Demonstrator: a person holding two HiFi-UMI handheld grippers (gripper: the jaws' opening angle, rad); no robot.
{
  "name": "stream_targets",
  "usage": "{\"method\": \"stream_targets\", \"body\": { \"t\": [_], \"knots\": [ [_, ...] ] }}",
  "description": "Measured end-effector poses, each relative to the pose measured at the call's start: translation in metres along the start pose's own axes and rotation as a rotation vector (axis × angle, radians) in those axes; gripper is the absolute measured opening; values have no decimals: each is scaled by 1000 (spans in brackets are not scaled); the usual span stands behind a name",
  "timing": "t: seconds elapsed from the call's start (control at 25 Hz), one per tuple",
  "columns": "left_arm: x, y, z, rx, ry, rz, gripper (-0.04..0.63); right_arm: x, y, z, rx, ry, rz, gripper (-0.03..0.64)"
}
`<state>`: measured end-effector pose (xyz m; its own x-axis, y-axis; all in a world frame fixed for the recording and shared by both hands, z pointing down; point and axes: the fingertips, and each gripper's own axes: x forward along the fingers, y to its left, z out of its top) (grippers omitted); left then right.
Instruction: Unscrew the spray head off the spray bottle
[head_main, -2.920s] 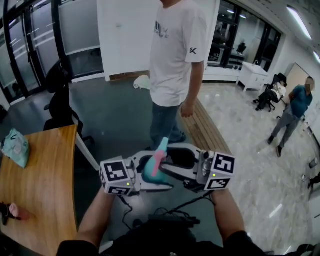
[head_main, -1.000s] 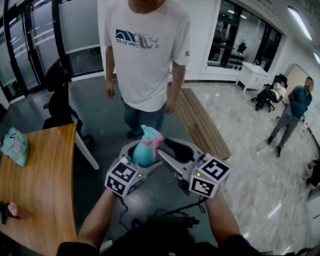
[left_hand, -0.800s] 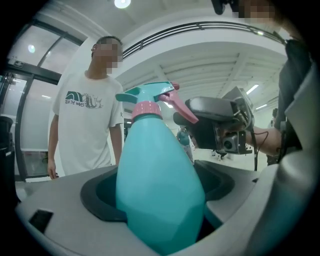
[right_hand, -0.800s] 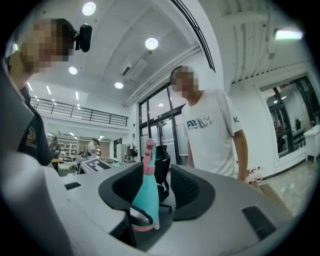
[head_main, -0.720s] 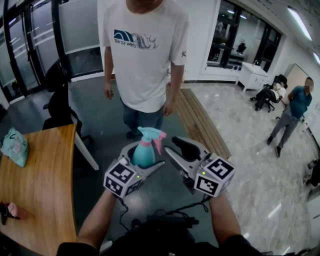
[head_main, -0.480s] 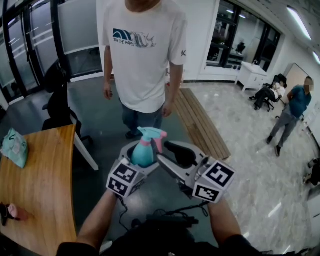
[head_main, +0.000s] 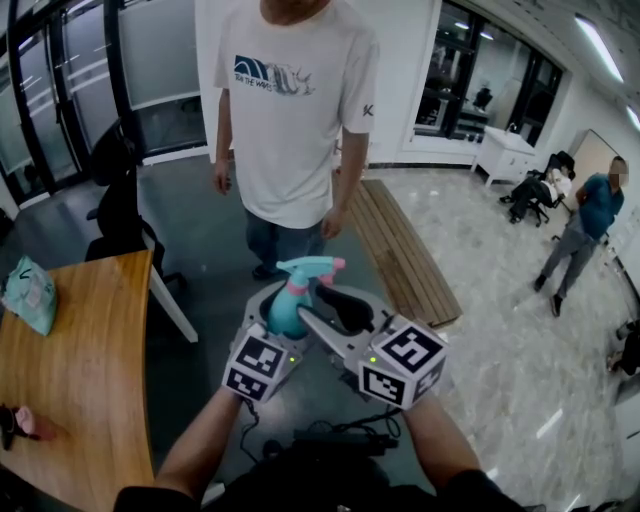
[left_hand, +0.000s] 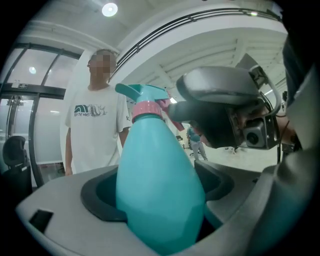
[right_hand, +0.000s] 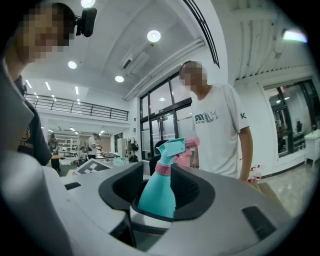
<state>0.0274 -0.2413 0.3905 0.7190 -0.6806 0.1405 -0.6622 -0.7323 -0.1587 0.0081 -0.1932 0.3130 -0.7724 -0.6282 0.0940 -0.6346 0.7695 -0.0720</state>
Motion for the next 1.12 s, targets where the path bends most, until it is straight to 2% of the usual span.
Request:
{"method": "stream_targets", "body": {
  "t": [0.2,0.52,0.64,0.76,0.96,1.12],
  "knots": [
    [1,-6,1,13,-4,-14,424,6,-10,-2,37,-1,-54,178],
    [3,-15,-1,52,9,-48,423,14,-14,-4,83,-28,-31,178],
    [1,-21,0,54,6,-91,425,11,-15,-4,77,-38,-8,147],
    [-4,-30,4,29,-9,-201,424,9,-10,-3,60,-54,74,146],
    [-22,-52,13,-34,-54,-447,424,0,5,1,49,-70,240,144],
    [-39,-70,14,-50,-85,-627,424,-10,18,2,32,-75,393,144]
  ]
}}
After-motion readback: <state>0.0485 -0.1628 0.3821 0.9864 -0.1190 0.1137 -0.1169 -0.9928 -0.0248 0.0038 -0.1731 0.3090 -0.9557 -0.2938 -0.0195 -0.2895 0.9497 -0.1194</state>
